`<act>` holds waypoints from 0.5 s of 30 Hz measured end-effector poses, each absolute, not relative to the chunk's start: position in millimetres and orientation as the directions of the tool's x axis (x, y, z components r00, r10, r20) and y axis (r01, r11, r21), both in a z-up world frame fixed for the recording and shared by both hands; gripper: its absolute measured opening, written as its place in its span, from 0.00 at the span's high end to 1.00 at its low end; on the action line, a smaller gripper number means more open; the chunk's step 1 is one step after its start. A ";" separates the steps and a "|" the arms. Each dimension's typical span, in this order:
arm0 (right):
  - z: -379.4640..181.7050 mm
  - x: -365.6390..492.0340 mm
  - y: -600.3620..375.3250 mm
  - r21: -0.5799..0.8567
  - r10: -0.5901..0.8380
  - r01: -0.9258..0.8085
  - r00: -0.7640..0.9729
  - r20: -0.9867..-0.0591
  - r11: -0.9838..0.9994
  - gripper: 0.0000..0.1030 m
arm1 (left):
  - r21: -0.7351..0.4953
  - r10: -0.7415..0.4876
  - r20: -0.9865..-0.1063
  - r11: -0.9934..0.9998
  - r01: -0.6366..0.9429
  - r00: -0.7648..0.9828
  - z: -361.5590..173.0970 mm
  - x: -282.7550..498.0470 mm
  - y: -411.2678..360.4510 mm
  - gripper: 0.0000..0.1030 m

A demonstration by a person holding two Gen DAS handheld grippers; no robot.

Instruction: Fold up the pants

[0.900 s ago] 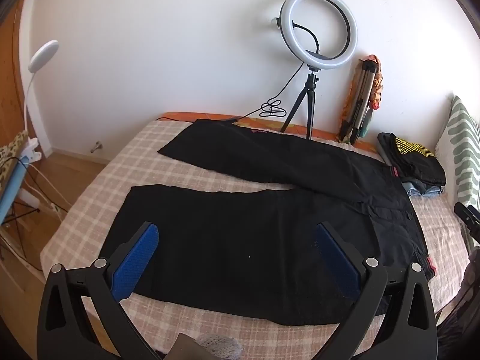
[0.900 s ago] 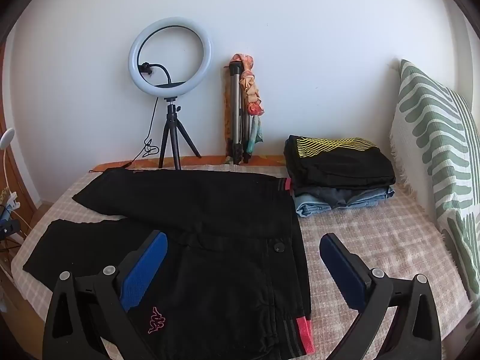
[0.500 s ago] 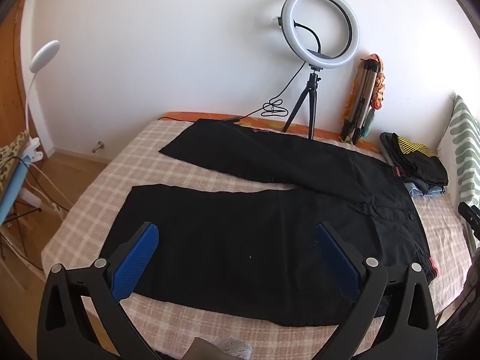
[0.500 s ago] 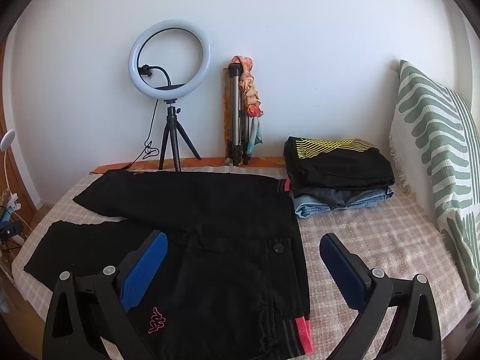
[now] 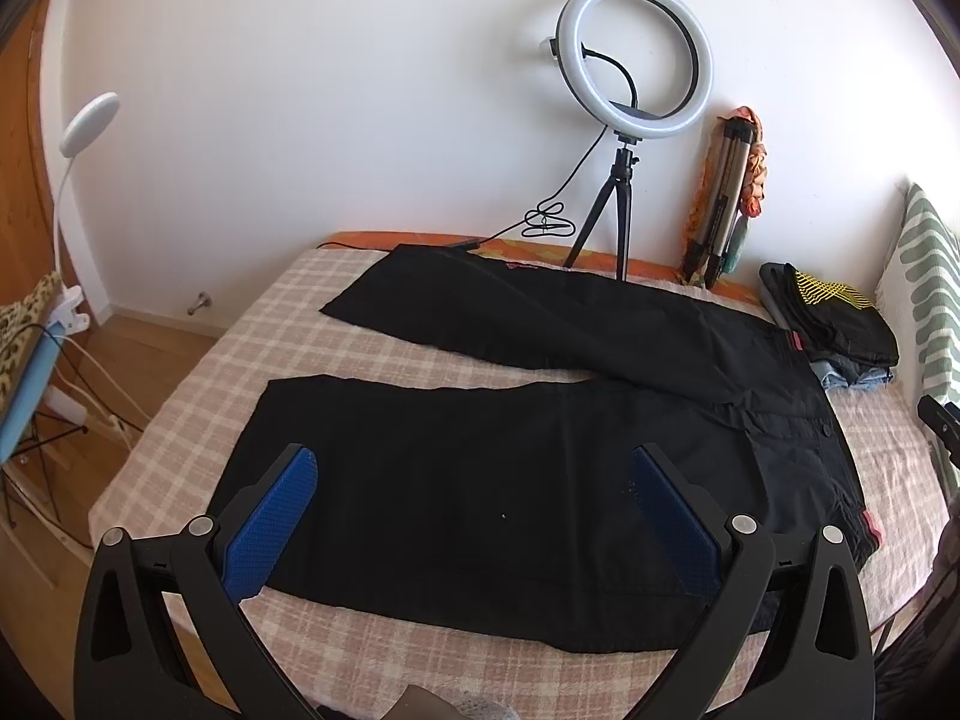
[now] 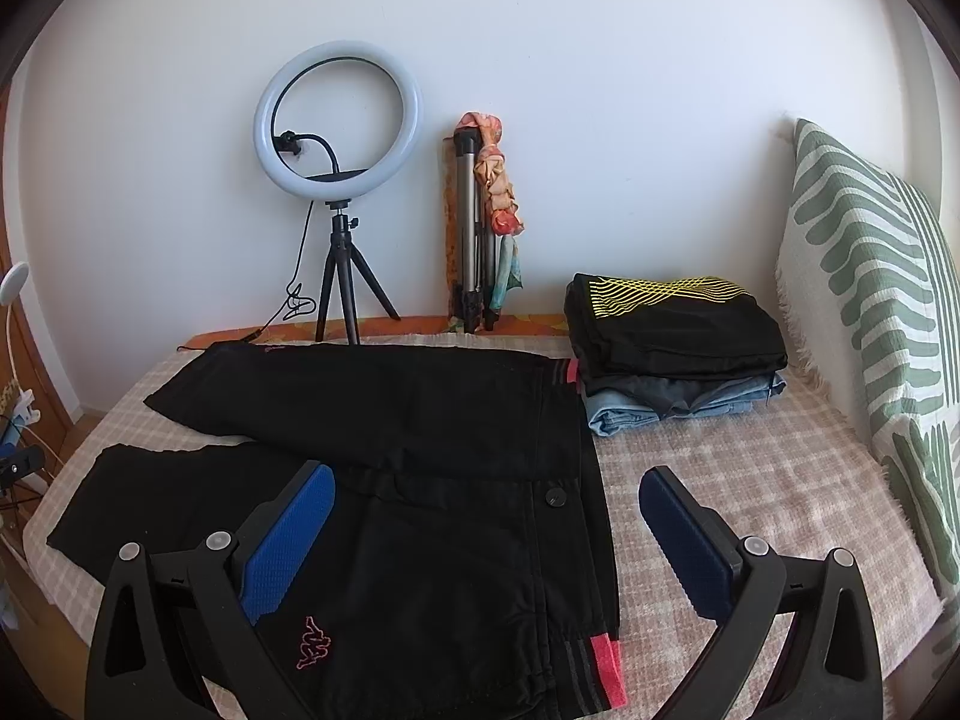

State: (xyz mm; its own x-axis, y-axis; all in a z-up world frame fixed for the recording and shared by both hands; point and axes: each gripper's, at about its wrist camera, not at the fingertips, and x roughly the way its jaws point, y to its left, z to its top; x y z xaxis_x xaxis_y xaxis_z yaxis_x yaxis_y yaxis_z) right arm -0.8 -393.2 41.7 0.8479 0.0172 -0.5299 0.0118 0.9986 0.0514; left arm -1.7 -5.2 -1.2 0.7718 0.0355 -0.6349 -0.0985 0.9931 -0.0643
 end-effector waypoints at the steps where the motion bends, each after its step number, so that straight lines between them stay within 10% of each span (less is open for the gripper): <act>1: 41.6 -0.8 -393.6 0.054 0.019 0.011 0.848 -0.530 0.999 0.00 | -0.062 0.034 -0.635 0.993 -0.096 0.772 -0.7 -1.6 -5.9 0.00; 15: 40.9 -1.3 -392.7 0.050 0.016 0.012 0.848 -0.530 0.999 0.00 | -0.068 0.027 -0.638 0.994 -0.091 0.770 -0.2 -0.3 -5.3 0.00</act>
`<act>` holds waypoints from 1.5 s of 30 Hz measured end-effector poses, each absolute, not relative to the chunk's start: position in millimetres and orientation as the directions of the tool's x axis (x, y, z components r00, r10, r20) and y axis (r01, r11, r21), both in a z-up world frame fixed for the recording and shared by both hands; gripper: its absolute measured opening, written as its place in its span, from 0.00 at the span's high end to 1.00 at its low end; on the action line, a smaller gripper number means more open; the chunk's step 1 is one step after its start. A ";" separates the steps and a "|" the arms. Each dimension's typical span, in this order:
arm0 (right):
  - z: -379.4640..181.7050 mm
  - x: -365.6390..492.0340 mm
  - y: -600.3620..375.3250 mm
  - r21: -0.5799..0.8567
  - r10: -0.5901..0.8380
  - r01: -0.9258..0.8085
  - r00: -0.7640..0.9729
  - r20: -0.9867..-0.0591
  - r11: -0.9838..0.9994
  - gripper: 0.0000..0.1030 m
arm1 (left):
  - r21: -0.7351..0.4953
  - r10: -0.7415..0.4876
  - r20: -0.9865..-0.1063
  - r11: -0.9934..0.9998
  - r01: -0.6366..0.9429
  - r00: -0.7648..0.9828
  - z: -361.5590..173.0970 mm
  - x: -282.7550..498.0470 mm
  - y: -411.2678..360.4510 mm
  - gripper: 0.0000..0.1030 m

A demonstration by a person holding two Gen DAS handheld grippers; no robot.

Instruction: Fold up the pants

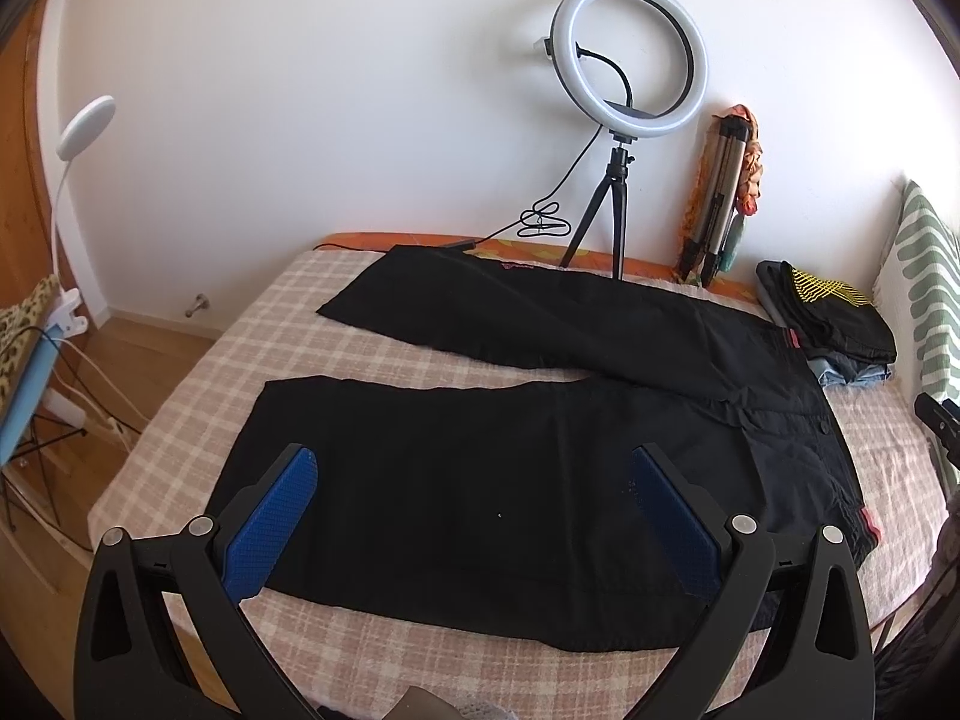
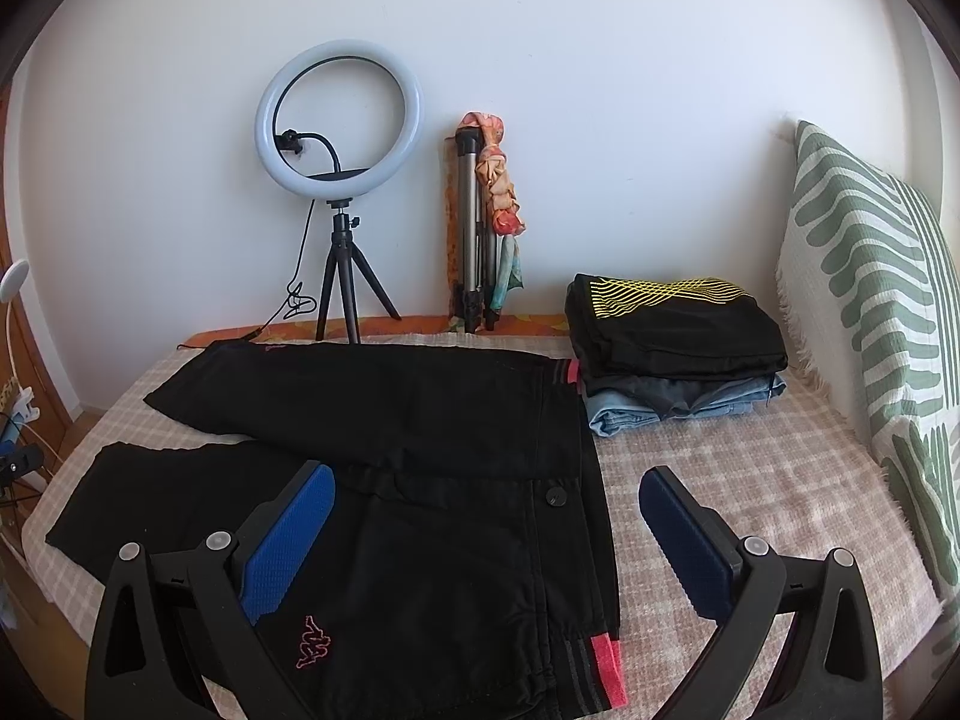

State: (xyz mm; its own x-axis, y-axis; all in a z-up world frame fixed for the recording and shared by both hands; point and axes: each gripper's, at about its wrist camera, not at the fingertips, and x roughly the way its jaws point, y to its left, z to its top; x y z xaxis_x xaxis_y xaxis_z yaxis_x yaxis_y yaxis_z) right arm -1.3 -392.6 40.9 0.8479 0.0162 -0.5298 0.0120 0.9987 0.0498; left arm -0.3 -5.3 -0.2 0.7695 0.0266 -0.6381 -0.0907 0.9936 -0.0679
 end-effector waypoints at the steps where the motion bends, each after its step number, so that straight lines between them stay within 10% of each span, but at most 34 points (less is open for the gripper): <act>1: 40.9 -1.4 -392.8 0.050 0.016 0.012 0.848 -0.530 0.999 0.00 | -0.070 0.025 -0.640 0.993 -0.091 0.768 -0.6 0.1 -5.0 0.00; 45: 36.5 -2.1 -392.6 0.045 0.017 0.009 0.845 -0.534 0.999 0.00 | -0.069 0.028 -0.641 0.993 -0.093 0.767 -2.0 -2.0 -5.2 0.00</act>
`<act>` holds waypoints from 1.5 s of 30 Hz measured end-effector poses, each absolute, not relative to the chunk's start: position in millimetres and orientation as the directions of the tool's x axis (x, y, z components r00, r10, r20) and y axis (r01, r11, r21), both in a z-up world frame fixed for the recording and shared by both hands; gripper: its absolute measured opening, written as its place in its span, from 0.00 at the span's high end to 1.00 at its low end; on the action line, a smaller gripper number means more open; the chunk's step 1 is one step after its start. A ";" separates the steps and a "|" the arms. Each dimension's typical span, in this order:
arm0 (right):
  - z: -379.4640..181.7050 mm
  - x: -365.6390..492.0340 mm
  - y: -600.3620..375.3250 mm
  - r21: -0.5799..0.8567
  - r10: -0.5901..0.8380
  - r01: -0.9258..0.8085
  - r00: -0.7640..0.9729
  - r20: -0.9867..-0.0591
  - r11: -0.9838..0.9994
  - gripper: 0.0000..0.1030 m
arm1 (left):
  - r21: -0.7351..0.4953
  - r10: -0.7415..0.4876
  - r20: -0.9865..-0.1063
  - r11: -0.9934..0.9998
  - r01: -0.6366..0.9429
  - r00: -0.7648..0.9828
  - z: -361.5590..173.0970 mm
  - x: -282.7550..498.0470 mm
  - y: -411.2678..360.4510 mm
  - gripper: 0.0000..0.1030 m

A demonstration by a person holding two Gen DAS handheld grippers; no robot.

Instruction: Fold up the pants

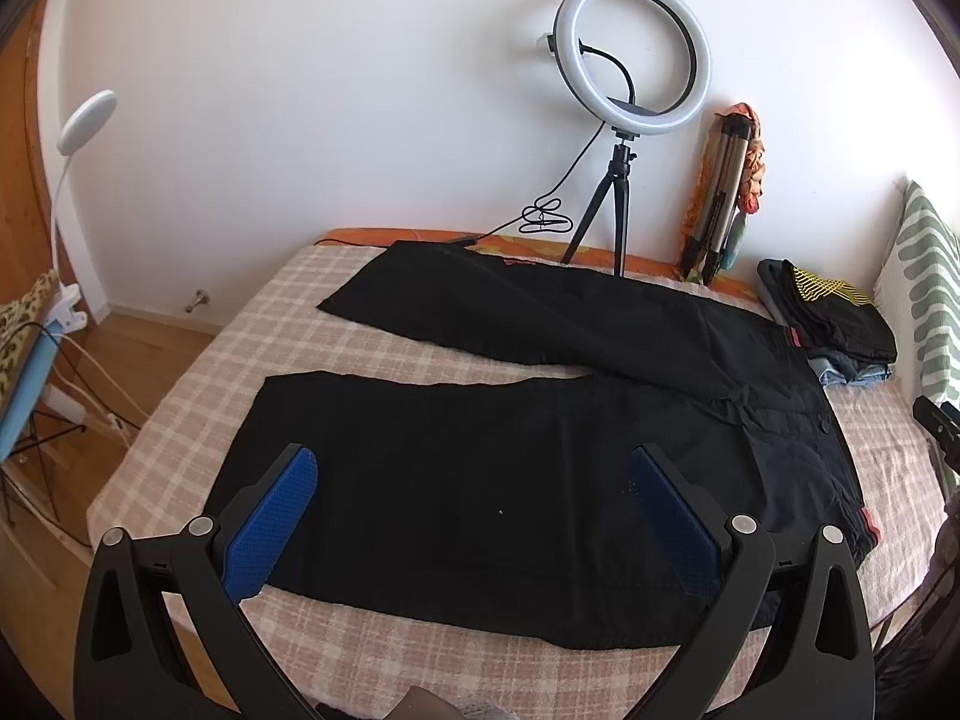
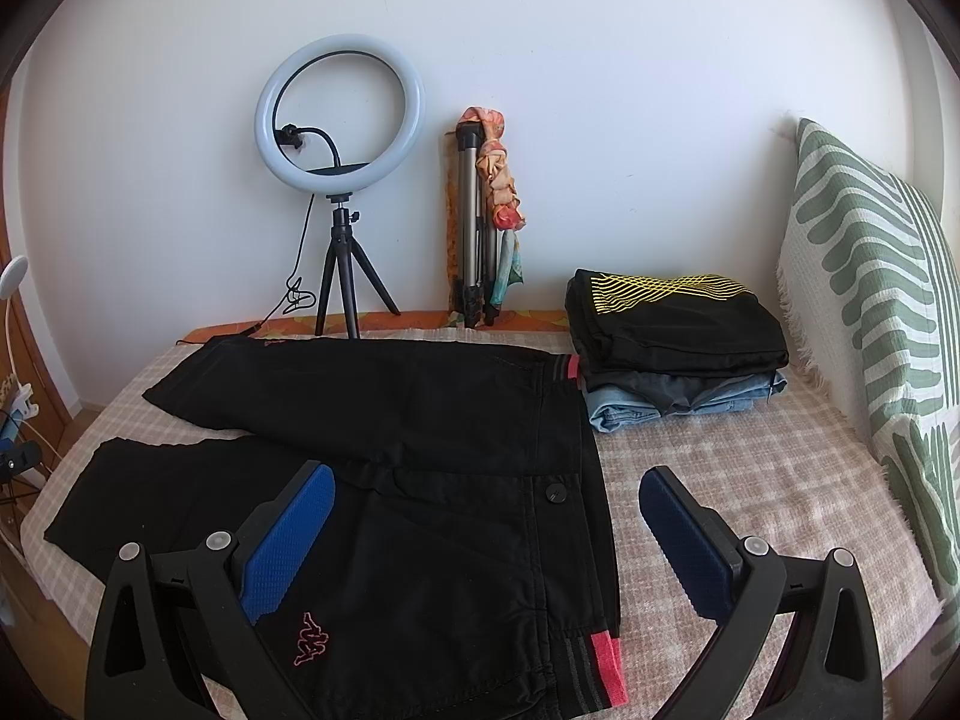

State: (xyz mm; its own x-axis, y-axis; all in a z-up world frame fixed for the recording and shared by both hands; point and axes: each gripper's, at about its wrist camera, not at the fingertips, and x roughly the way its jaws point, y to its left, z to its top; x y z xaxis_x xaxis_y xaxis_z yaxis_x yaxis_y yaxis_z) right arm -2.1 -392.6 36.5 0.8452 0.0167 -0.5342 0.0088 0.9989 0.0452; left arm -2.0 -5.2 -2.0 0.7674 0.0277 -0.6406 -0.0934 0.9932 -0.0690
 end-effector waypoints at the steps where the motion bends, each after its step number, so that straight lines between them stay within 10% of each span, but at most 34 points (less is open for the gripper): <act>1: 36.7 -1.9 -392.7 0.046 0.017 0.009 0.846 -0.533 0.999 0.00 | -0.069 0.027 -0.641 0.993 -0.092 0.767 -2.2 -2.1 -5.4 0.00; 28: 28.6 44.3 -396.9 0.129 0.155 -0.101 0.825 -0.543 0.987 0.00 | -0.090 0.033 -0.621 0.989 -0.113 0.783 1.7 34.1 13.9 0.00; 45: 40.6 139.0 -395.2 0.019 0.216 -0.257 0.766 -0.606 0.966 0.10 | -0.140 0.008 -0.659 0.981 -0.133 0.752 7.3 108.5 37.0 0.28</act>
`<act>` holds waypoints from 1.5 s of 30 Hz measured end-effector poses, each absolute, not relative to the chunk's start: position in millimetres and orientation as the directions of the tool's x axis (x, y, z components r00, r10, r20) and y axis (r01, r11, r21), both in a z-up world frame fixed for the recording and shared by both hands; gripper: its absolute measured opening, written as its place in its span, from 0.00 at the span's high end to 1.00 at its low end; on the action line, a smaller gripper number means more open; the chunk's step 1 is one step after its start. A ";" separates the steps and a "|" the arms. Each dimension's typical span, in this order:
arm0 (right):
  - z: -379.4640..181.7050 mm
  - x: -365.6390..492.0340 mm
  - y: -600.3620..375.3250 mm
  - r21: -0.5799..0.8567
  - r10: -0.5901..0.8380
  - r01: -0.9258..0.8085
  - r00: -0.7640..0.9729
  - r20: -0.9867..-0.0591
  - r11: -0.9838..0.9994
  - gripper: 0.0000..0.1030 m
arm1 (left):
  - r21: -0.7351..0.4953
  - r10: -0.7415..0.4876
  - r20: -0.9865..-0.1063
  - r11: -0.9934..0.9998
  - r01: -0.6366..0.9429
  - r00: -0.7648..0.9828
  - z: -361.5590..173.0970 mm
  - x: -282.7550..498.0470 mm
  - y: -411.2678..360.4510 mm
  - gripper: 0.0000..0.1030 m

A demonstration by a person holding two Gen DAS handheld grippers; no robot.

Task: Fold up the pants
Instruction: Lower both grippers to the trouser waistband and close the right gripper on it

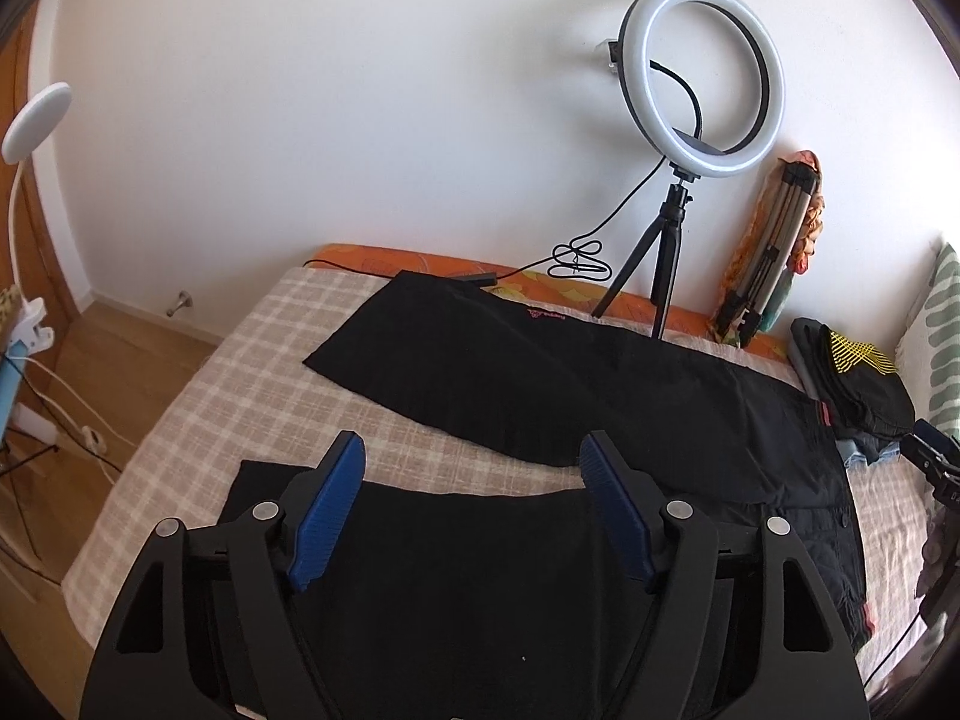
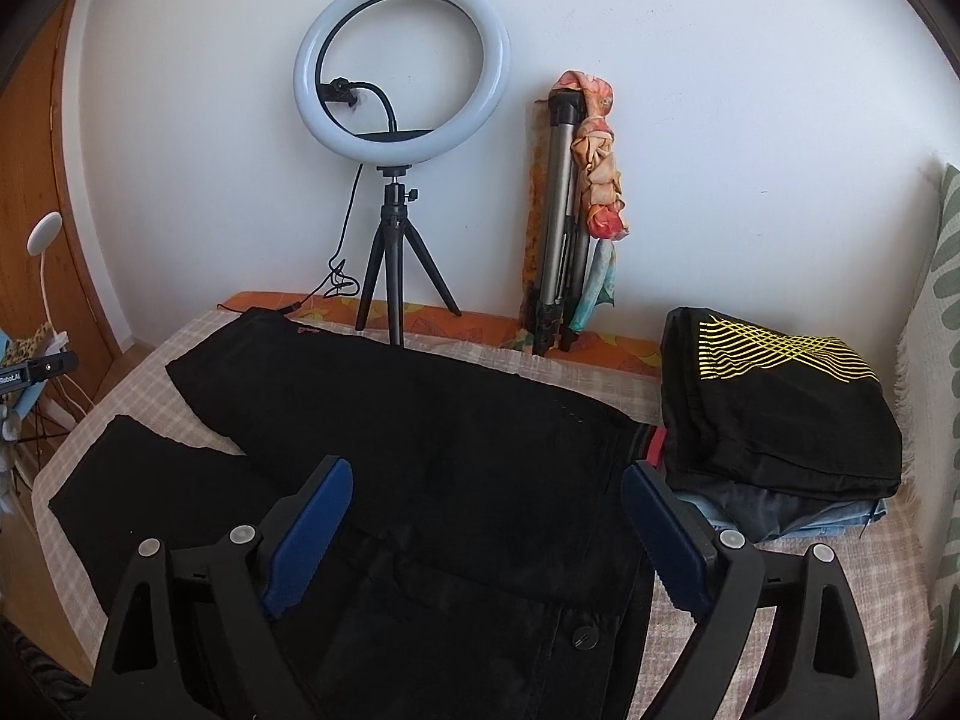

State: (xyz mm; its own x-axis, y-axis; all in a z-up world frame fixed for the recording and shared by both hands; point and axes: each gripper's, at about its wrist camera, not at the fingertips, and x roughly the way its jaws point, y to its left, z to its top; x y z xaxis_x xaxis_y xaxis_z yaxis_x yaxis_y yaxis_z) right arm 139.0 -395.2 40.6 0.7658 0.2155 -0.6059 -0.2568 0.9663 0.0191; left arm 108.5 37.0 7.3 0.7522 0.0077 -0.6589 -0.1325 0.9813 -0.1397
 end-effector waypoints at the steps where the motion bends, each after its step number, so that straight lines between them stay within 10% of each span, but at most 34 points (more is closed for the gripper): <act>1: 40.9 146.2 -394.9 0.015 0.219 -0.265 0.761 -0.611 0.964 0.10 | -0.147 0.007 -0.660 0.980 -0.138 0.751 6.2 113.5 38.5 0.28; 18: 0.2 301.2 -351.9 -0.040 0.291 -0.484 0.588 -0.755 0.874 0.28 | -0.131 -0.048 -0.782 0.987 -0.089 0.621 -15.9 236.0 27.8 0.28; 45: -100.4 419.4 -314.8 0.010 0.299 -0.666 0.321 -0.899 0.746 0.27 | -0.202 -0.137 -0.867 0.976 -0.086 0.479 -106.9 330.5 11.9 0.32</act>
State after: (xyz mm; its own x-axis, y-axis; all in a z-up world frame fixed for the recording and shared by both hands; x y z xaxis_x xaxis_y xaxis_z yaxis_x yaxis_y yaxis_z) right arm 419.4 -314.8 -100.4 0.3205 0.2986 -0.8989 -0.6659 0.7460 0.0104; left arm 330.5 11.9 -106.9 0.4793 -0.1373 -0.8668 -0.0862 0.9756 -0.2021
